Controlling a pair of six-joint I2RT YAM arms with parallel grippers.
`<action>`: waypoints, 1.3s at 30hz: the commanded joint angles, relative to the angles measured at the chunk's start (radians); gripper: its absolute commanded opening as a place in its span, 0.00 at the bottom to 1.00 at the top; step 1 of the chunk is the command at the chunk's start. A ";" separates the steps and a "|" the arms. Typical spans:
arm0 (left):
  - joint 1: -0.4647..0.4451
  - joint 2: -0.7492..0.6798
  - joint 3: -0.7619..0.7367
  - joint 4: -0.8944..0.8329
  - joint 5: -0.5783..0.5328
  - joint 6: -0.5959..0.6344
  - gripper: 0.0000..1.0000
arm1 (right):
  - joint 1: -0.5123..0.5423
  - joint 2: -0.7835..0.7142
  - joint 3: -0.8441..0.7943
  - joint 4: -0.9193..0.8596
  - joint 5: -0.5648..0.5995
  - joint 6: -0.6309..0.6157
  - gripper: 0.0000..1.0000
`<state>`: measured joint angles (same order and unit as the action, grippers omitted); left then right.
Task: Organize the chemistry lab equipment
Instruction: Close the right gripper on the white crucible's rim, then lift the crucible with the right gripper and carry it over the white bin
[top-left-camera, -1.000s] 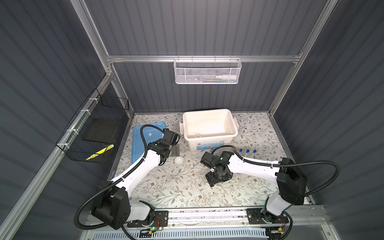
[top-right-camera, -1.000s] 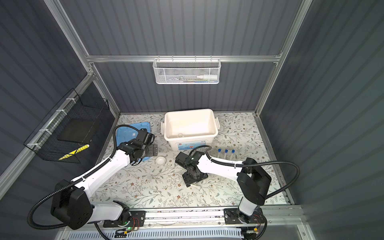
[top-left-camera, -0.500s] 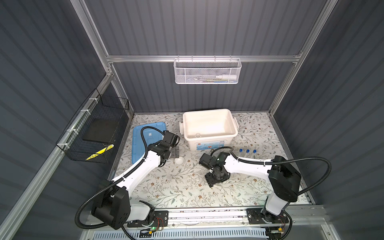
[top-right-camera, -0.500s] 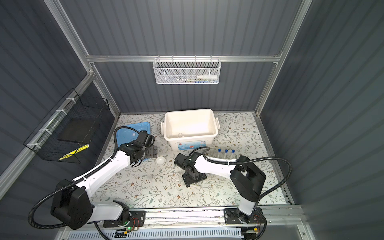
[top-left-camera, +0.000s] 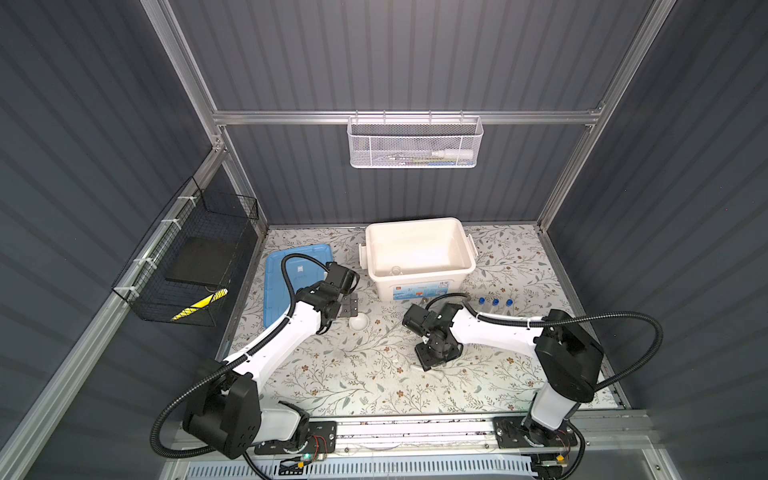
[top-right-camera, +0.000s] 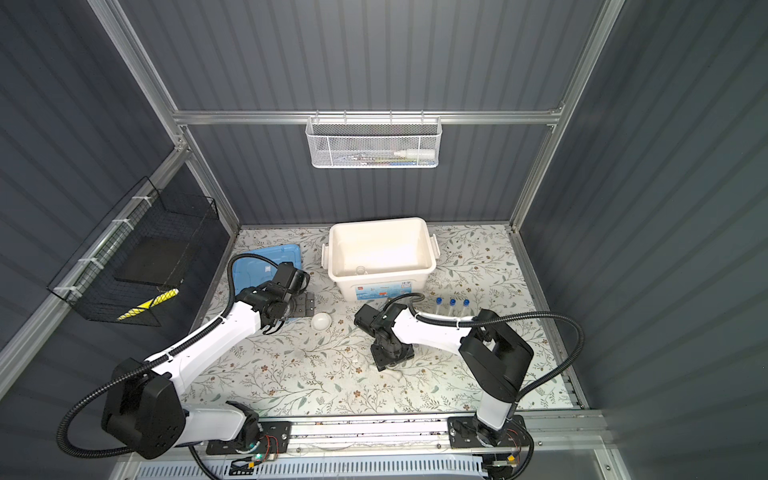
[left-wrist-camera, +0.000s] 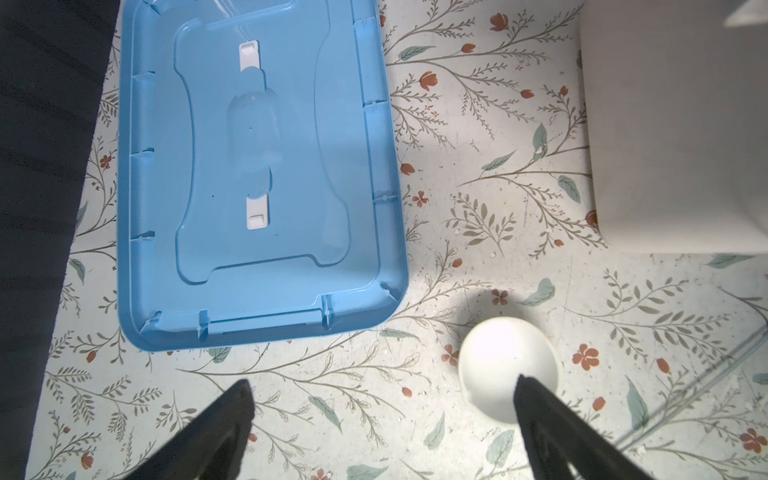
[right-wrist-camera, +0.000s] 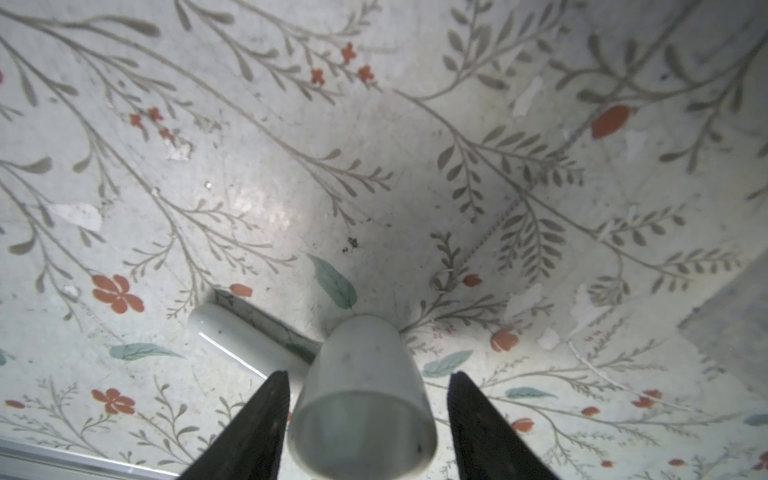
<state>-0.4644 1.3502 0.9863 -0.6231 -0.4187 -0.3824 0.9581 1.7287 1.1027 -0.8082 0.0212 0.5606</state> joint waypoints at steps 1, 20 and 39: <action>0.006 -0.016 -0.009 -0.006 0.007 -0.006 1.00 | -0.004 -0.002 -0.013 -0.006 -0.010 -0.005 0.57; 0.007 0.000 -0.029 -0.001 0.025 -0.005 1.00 | -0.012 -0.046 0.070 -0.060 0.016 -0.026 0.40; 0.006 0.046 -0.047 0.018 0.110 0.006 1.00 | -0.139 -0.063 0.622 -0.266 0.086 -0.249 0.41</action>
<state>-0.4644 1.3735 0.9524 -0.6048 -0.3508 -0.3820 0.8398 1.6463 1.6459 -1.0180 0.0814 0.3836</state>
